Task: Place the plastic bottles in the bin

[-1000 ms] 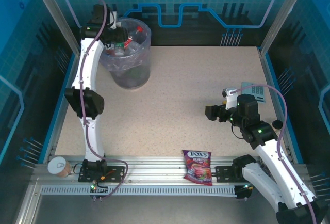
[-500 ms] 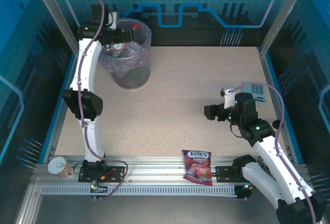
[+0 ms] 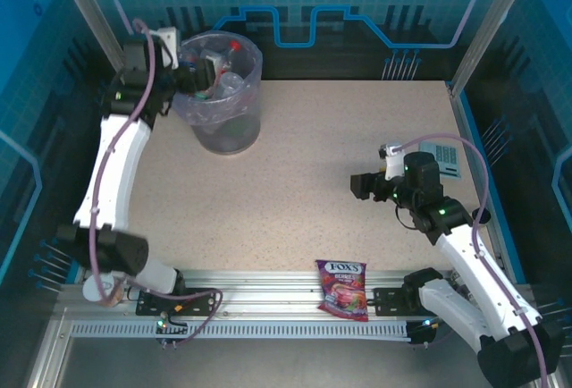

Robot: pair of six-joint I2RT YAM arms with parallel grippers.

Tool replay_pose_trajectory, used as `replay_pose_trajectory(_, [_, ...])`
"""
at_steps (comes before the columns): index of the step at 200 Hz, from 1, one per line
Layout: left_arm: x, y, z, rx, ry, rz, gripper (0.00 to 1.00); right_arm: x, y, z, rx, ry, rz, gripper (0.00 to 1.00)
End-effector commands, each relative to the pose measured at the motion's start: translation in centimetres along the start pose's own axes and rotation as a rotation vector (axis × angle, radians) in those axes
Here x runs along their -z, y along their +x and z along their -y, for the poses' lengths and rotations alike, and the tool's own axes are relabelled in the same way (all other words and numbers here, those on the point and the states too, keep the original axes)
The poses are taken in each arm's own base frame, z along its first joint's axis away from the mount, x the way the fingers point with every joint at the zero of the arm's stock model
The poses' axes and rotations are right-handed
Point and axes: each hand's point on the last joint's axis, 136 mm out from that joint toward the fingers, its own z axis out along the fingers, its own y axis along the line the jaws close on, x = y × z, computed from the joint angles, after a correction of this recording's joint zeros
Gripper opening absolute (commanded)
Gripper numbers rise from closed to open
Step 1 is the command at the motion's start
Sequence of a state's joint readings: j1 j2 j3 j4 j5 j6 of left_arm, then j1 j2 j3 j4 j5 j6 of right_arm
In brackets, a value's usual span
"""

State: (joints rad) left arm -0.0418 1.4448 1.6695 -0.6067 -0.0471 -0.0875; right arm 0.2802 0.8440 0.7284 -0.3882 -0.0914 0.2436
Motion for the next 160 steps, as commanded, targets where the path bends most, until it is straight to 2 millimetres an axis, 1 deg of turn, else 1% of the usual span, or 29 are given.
replay_pose_trajectory(1, [3.3, 0.9, -0.8, 0.034, -0.026, 0.166, 0.99, -0.1, -3.2, 1.2, 0.041, 0.071, 0.093, 0.94])
replay_pose_trajectory(4, [3.7, 1.5, -1.0, 0.043, -0.030, 0.175, 0.99, -0.2, -3.3, 1.4, 0.045, 0.081, 0.096, 0.96])
replay_pose_trajectory(6, [3.8, 2.0, -1.1, 0.050, -0.032, 0.176, 0.99, -0.3, -3.5, 1.5, 0.046, 0.090, 0.100, 0.99])
replay_pose_trajectory(9, [4.2, 2.4, -1.3, 0.061, -0.033, 0.187, 0.99, -0.4, -3.5, 1.7, 0.047, 0.097, 0.102, 1.00])
replay_pose_trajectory(30, [5.6, 7.0, -2.4, 0.103, -0.056, 0.175, 0.99, -1.5, -4.3, 3.6, 0.034, 0.193, 0.143, 1.00])
replay_pose_trajectory(52, [6.7, 11.7, -3.1, 0.159, -0.072, 0.151, 0.99, -2.8, -4.3, 5.6, 0.080, 0.289, 0.175, 1.00])
replay_pose_trajectory(65, [6.8, 14.5, -3.7, 0.185, -0.093, 0.147, 0.99, -3.3, -4.1, 7.3, 0.103, 0.375, 0.198, 1.00])
replay_pose_trajectory(73, [6.4, 16.2, -4.3, 0.189, -0.115, 0.144, 0.99, -3.6, -3.7, 8.2, 0.116, 0.420, 0.203, 1.00])
replay_pose_trajectory(81, [5.8, 17.8, -4.9, 0.187, -0.134, 0.137, 0.99, -3.9, -3.4, 9.0, 0.136, 0.449, 0.208, 1.00])
replay_pose_trajectory(92, [4.8, 19.6, -5.1, 0.177, -0.141, 0.108, 0.99, -4.4, -2.8, 9.9, 0.146, 0.482, 0.208, 1.00])
replay_pose_trajectory(109, [3.0, 21.6, -5.4, 0.163, -0.154, 0.076, 0.99, -5.4, -1.5, 11.0, 0.129, 0.504, 0.183, 1.00])
replay_pose_trajectory(119, [1.8, 22.5, -5.6, 0.149, -0.170, 0.077, 0.99, -6.0, -0.8, 11.5, 0.129, 0.512, 0.167, 1.00])
replay_pose_trajectory(132, [0.5, 23.7, -6.5, 0.127, -0.218, 0.077, 0.99, -6.7, 0.4, 12.1, 0.137, 0.528, 0.135, 1.00])
replay_pose_trajectory(135, [0.2, 24.0, -6.8, 0.123, -0.230, 0.080, 0.99, -6.8, 0.0, 12.1, 0.138, 0.531, 0.155, 1.00])
replay_pose_trajectory(138, [-0.1, 24.2, -7.0, 0.118, -0.241, 0.086, 0.99, -6.9, 0.2, 12.3, 0.139, 0.535, 0.151, 1.00])
replay_pose_trajectory(147, [-0.5, 24.0, -7.6, 0.104, -0.275, 0.084, 0.99, -7.2, 0.6, 12.7, 0.138, 0.550, 0.155, 1.00])
replay_pose_trajectory(160, [-1.5, 23.0, -7.4, 0.026, -0.263, 0.142, 0.99, -7.8, 1.4, 13.2, 0.121, 0.553, 0.169, 1.00])
